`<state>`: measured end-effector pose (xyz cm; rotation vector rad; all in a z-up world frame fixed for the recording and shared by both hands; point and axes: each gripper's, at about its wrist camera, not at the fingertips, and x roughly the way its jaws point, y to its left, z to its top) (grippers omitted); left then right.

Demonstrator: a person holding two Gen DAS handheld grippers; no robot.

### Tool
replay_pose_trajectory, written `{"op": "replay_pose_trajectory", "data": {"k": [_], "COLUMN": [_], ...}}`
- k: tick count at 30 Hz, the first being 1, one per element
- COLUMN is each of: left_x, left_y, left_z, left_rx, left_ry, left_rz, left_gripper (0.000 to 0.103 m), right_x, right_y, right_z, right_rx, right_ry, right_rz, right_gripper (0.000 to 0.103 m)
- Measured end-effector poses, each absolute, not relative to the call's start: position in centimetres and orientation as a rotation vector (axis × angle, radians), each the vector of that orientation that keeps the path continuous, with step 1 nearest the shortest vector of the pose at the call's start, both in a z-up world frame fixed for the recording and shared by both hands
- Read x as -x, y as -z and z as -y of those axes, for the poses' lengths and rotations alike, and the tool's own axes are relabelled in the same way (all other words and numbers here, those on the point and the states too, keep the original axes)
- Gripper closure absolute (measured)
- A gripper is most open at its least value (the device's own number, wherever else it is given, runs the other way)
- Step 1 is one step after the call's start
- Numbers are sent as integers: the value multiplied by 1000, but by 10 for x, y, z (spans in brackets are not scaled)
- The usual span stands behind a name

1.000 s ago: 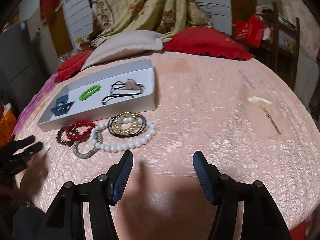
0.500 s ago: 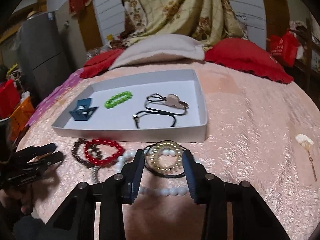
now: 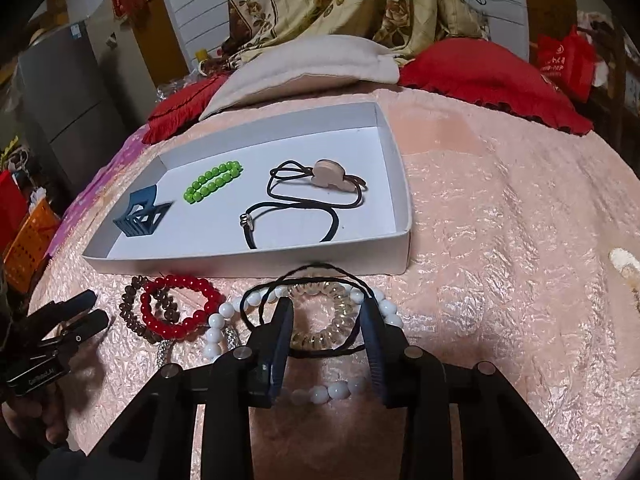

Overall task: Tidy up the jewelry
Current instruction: 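Open both tools and withdraw them from the tray toward the remaining bracelets, then grasp the red bead bracelet with the left tool while the right tool grasps the clear spiral hair tie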

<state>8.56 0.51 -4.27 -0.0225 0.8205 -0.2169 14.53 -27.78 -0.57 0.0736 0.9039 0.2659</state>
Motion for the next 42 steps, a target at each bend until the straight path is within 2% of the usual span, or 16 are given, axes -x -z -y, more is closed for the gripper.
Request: {"op": "replay_pose_trajectory", "data": {"k": [1,2,6,11,18,20,23,25,27,37,39,42], "left_x": [-86,-86,-87,-90,-110,-118,-129,-135,-137,-136,-135,-132], "left_y": [43,43,42,22,9,12,15,20,26,33,33,31], "left_z": [-5,-4,1,10,61,65,69,68,67,67,69,66], "left_rx": [19,17,-10,57,-33,-14,0,5,11,-2,-17,-5], "left_ry": [216,215,228,339,490,492,457,431,418,420,414,414], "left_rz": [-821,-822,-839,-845,-871,-892,-923,-957,-983,-995,-988,-977], "left_gripper": [43,43,43,43,43,46,58,75,87,90,95,95], "right_x": [-146,-146,-141,-127,-103,-101,-100,-100,-101,-102,-102,-101], "right_y": [6,7,4,-10,-34,-34,-34,-36,-36,-33,-33,-34], "right_z": [275,272,261,278,304,301,297,296,296,294,293,293], "right_rx": [-59,-34,46,-42,-162,-155,-149,-154,-156,-157,-157,-154], "right_ry": [-261,-246,-228,-231,-219,-228,-243,-252,-256,-260,-262,-263], "right_rz": [-907,-920,-898,-837,-771,-774,-777,-773,-774,-785,-784,-780], "right_gripper": [87,92,94,94,94,94,94,94,94,94,94,94]}}
